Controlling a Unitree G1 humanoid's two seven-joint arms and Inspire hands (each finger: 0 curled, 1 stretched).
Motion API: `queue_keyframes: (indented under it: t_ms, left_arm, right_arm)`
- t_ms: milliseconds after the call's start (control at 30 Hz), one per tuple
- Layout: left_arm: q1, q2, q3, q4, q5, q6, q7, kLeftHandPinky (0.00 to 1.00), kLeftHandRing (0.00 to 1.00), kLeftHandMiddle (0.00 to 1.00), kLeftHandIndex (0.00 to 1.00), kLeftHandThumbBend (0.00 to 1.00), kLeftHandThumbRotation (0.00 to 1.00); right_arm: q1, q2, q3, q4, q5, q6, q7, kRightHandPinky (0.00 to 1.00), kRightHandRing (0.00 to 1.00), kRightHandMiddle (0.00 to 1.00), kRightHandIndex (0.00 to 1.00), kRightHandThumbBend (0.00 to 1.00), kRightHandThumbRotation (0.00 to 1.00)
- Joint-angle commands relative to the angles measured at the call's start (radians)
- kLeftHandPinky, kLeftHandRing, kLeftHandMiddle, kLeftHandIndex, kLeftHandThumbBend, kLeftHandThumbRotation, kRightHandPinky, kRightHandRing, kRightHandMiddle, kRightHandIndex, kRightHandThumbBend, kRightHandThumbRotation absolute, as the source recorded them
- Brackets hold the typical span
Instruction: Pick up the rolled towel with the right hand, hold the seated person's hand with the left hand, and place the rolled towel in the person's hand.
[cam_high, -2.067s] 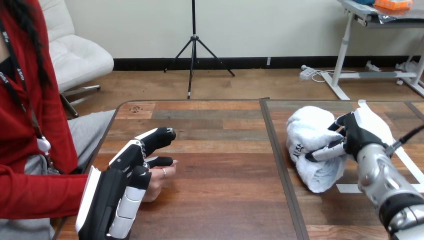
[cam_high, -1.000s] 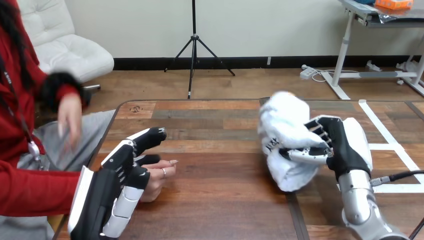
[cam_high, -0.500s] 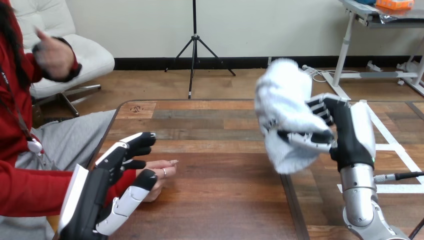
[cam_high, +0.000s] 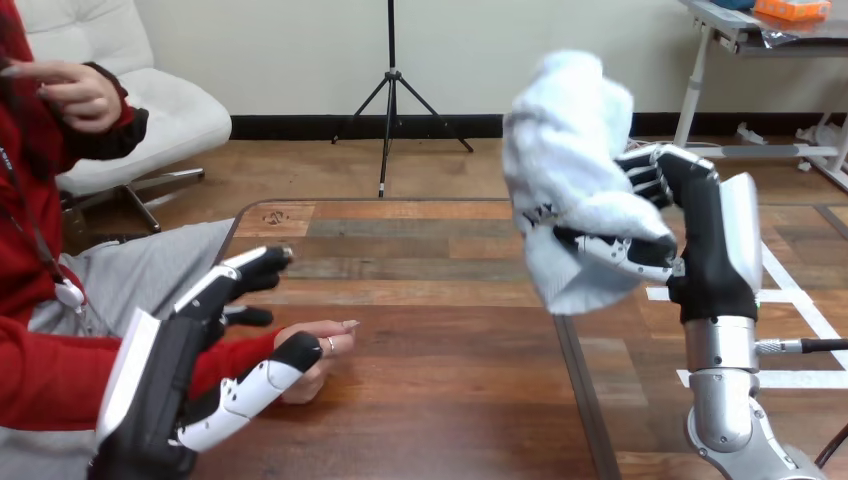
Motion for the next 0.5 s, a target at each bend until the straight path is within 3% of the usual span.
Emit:
queue_keyframes:
  t_ms: [0, 467]
  left_arm:
    - [-0.076, 0.031, 0.018, -0.007, 0.020, -0.008, 0.008, 0.69, 0.83, 0.84, 0.80, 0.84, 0.72]
    - [-0.101, 0.057, 0.037, -0.002, 0.080, 0.020, 0.019, 0.73, 0.86, 0.88, 0.84, 0.84, 0.67]
  right_arm:
    - [0.000, -0.024, -0.039, -0.120, 0.001, -0.038, -0.026, 0.29, 0.34, 0.40, 0.47, 0.72, 0.00]
    - [0.060, -0.024, -0.066, -0.255, -0.030, -0.054, -0.035, 0.29, 0.35, 0.41, 0.46, 0.73, 0.00]
